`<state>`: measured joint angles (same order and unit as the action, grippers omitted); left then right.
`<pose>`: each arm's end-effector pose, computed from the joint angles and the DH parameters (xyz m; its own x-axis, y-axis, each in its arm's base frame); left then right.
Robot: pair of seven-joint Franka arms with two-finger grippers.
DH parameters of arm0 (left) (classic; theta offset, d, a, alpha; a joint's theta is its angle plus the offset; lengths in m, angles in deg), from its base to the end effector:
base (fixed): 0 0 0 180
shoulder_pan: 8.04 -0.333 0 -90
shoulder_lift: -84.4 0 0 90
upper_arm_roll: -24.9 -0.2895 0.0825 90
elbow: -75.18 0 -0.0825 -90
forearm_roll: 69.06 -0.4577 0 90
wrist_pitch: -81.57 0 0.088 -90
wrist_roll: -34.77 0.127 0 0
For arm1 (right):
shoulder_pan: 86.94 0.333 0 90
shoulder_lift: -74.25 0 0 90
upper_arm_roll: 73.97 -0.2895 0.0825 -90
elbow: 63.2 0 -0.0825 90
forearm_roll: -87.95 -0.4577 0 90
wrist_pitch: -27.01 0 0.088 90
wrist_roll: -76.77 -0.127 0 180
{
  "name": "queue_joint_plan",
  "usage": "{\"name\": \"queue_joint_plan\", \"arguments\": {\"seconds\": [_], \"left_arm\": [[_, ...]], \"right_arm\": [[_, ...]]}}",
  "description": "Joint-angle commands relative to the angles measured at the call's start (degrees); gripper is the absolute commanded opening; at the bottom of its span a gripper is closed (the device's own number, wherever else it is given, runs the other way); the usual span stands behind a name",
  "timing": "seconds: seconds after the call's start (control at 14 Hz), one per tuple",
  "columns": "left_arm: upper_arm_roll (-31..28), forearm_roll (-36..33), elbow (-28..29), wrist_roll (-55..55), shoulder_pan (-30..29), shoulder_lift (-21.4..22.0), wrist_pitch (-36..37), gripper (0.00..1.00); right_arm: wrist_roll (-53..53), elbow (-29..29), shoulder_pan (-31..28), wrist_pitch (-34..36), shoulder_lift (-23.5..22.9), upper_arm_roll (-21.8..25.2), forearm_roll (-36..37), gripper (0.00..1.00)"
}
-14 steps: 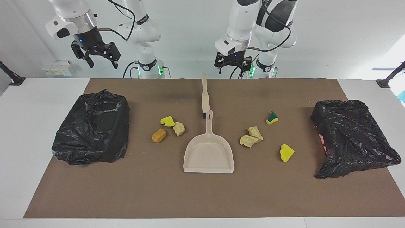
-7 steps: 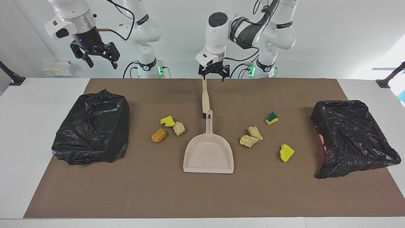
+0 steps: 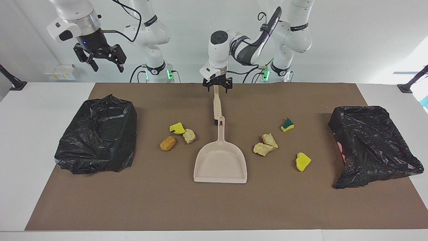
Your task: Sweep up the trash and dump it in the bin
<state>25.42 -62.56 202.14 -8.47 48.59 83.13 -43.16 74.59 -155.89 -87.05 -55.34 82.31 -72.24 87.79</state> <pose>0.3093 -0.4904 0.2703 0.9788 -0.1745 -0.1076 -0.1732 -0.9847 0.0211 0.5716 -0.0190 0.6257 0.9968 -0.0692 -0.0401 -0.0695 -0.9976 -0.0055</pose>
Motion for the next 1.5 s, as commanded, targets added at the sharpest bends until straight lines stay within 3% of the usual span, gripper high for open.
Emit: {"name": "queue_joint_plan", "arguments": {"seconds": [0.0,0.29,0.36,0.5,0.57,0.64,0.93,1.43], "left_arm": [[-1.0,3.2,3.5,-0.7,3.1,0.4,-2.3,1.00],[-1.0,4.8,2.8,-0.7,3.1,-1.0,-3.2,0.99],[-1.0,4.8,2.8,-0.9,3.1,-1.0,-3.2,0.83],[-1.0,4.8,2.8,-2.8,3.1,-1.0,-3.1,0.31],[-1.1,4.8,2.8,-2.8,3.1,-1.0,-2.7,0.12],[-1.1,4.8,2.5,-2.8,2.7,-1.0,-2.3,0.00],[-1.7,4.6,-0.3,-2.7,0.2,-0.1,2.1,0.00],[-1.9,-1.4,-5.7,-6.8,-7.5,0.7,19.8,0.00]], "right_arm": [[2.3,-1.4,-1.1,0.3,1.4,-0.4,0.6,1.00],[2.3,-1.4,-1.2,0.4,1.4,-0.4,0.6,1.00],[2.3,-1.4,-1.2,0.4,1.4,-0.4,0.6,1.00],[2.3,-1.4,-1.1,0.4,1.4,-0.5,0.6,1.00],[2.3,-1.4,-1.1,0.4,1.4,-0.4,0.6,1.00],[2.3,-1.4,-1.2,0.6,1.4,-0.4,0.6,1.00],[2.3,-1.4,-1.2,0.6,1.4,-0.4,0.6,1.00],[2.3,-1.4,-1.1,1.7,1.5,-0.5,0.7,1.00]]}}
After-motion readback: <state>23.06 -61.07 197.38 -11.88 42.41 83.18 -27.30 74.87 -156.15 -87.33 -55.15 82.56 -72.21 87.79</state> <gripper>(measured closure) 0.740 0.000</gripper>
